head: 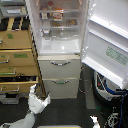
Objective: Opening the fridge
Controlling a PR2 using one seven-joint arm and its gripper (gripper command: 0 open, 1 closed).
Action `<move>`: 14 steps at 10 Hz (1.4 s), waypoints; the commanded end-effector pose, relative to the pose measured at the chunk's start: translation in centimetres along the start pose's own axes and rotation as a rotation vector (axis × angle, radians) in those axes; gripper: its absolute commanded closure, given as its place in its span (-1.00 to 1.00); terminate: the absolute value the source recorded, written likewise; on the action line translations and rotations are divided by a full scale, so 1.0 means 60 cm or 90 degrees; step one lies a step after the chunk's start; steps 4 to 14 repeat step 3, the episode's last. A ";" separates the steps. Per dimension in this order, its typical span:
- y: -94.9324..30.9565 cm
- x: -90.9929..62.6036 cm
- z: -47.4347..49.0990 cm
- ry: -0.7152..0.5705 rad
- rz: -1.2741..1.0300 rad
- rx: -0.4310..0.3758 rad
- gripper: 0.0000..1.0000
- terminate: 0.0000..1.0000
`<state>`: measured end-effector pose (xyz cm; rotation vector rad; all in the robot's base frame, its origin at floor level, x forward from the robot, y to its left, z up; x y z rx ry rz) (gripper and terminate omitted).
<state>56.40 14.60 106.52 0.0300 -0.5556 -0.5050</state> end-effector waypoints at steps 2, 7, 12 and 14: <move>0.076 -0.528 -0.092 -0.002 0.186 -0.014 -1.00 -1.00; 0.069 -0.528 -0.095 0.000 0.184 -0.027 -1.00 1.00; 0.069 -0.528 -0.095 0.000 0.184 -0.027 -1.00 1.00; 0.069 -0.528 -0.095 0.000 0.184 -0.027 -1.00 1.00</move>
